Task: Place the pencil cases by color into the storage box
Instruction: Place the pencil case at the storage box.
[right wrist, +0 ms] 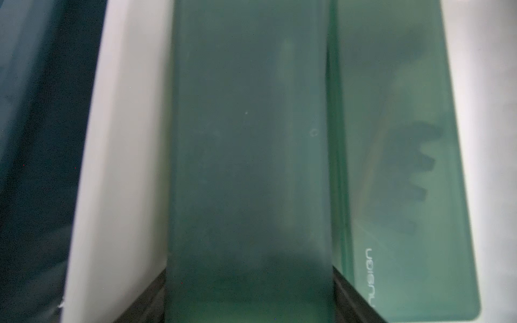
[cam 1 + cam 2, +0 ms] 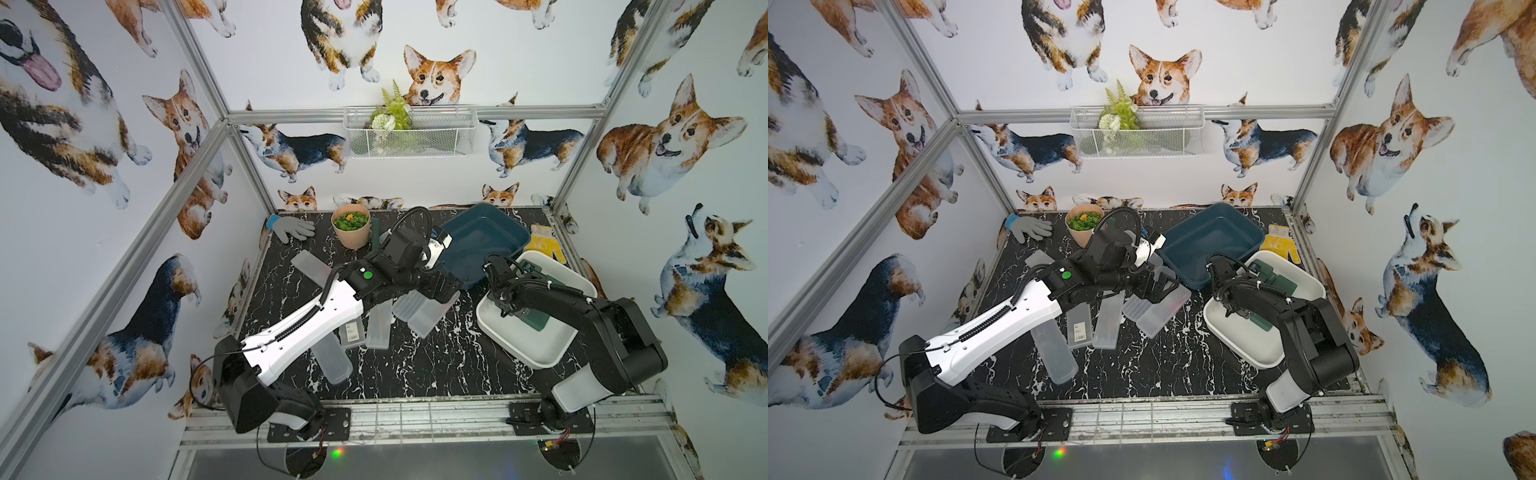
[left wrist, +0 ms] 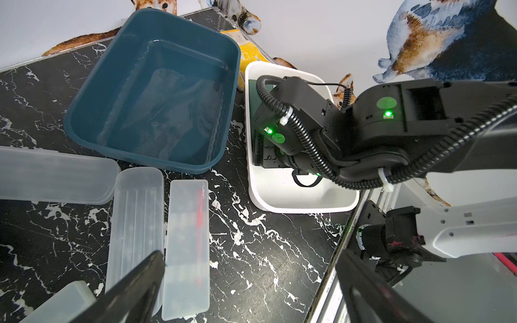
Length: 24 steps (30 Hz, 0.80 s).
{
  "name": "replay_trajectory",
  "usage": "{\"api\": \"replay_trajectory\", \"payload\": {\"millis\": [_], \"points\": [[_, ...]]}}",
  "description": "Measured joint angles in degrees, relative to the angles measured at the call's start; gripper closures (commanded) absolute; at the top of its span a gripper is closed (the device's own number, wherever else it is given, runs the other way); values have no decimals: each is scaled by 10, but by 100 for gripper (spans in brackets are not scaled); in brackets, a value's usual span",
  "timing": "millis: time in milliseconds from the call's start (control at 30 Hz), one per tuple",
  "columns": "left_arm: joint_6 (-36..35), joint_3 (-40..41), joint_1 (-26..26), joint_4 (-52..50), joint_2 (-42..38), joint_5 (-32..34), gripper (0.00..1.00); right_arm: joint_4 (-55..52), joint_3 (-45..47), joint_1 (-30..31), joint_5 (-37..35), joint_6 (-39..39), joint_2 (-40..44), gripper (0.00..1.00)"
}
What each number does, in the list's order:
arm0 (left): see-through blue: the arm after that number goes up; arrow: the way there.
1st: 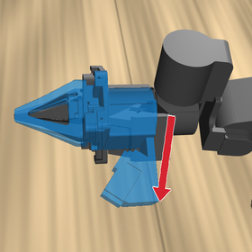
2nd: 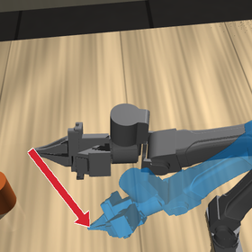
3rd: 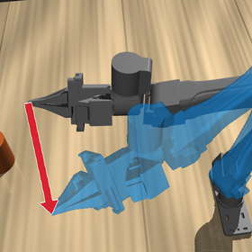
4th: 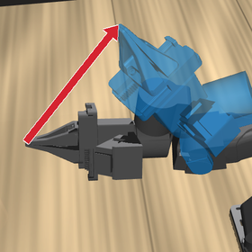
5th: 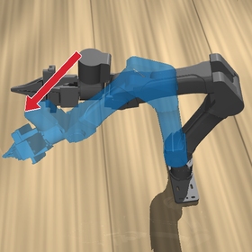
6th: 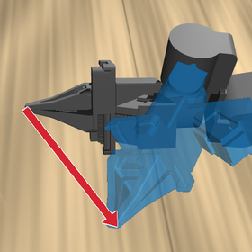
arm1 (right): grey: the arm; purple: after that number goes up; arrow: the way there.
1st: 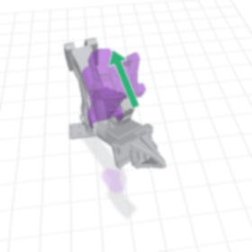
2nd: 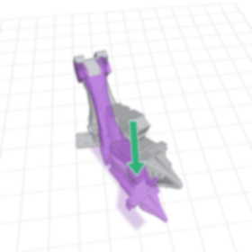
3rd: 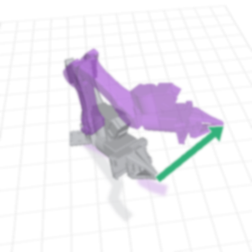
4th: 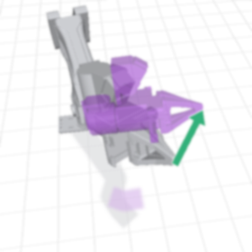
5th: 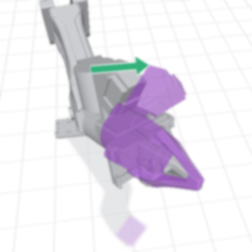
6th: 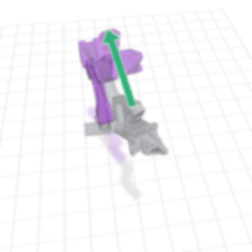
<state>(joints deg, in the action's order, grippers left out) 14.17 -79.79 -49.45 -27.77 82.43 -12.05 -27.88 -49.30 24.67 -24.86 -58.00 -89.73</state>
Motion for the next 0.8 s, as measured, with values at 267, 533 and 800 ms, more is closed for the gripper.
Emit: {"api": "replay_trajectory", "payload": {"millis": [267,533,800], "points": [[13,-1,17,0,1,-3,2,-2,-9,4,37,7,11,6],[45,-10,64,-5,2,-12,2,-52,-55,13,40,7,63,5],[95,-3,132,-43,-17,-7,2,-158,-157,62,-23,-2,99,5]]}}
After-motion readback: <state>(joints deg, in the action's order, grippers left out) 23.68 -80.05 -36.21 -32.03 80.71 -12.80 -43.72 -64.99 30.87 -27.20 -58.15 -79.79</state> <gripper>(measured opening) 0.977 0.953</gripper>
